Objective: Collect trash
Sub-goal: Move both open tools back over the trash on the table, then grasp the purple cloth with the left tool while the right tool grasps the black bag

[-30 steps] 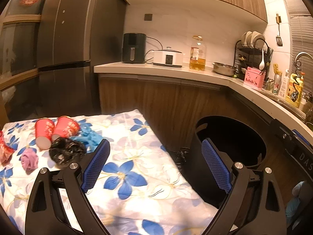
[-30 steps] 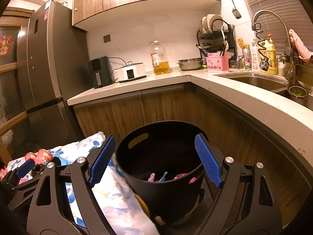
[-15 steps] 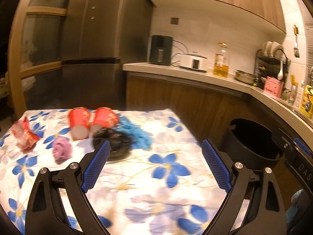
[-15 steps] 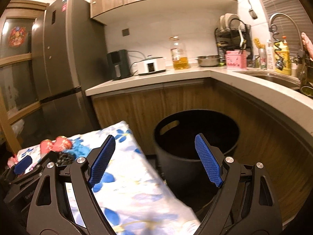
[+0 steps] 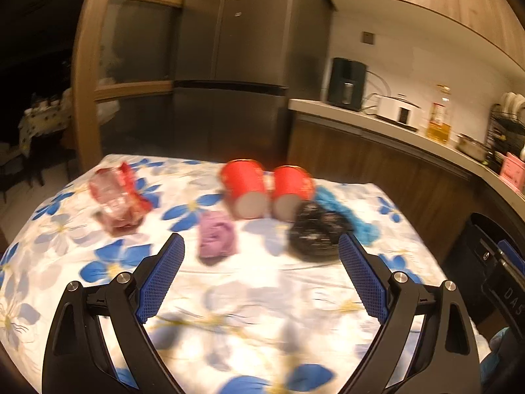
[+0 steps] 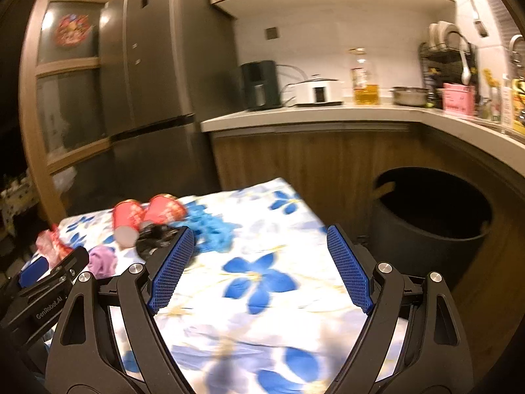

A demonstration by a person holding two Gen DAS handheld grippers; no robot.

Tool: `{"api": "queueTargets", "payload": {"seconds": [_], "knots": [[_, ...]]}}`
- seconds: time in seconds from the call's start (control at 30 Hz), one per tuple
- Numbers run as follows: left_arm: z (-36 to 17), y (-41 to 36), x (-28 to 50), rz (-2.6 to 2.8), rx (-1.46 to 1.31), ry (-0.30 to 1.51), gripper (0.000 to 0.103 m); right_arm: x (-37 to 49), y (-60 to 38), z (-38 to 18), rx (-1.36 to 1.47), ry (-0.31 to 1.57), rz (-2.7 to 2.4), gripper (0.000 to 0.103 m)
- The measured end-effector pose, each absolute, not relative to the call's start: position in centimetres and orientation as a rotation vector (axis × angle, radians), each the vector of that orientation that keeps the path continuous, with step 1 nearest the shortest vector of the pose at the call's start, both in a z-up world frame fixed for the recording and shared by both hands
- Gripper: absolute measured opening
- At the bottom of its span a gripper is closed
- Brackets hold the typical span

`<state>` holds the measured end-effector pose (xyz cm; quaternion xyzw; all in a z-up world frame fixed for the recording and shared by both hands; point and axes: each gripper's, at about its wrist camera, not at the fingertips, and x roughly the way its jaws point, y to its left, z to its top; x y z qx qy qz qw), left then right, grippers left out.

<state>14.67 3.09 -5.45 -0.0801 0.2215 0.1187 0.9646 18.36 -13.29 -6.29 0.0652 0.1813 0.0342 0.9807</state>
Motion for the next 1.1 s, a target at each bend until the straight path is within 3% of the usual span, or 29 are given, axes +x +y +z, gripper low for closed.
{"api": "queueTargets", "payload": {"seconds": [0.83, 0.93, 1.1], "knots": [[-7.2, 9.8, 19.3, 0.286, -0.226, 0.501, 0.091, 28.5, -3.5, -11.1, 0.153, 0.54, 0.19, 0.082], [-7.5, 9.9, 19.7, 0.286, -0.234, 0.512, 0.091, 29.1, -3.2, -11.7, 0.145, 0.574, 0.193, 0.076], [-7.9, 10.3, 20.2, 0.287, -0.252, 0.531, 0.091, 30.0, -3.0, -12.4, 0.139, 0.623, 0.203, 0.049]]}}
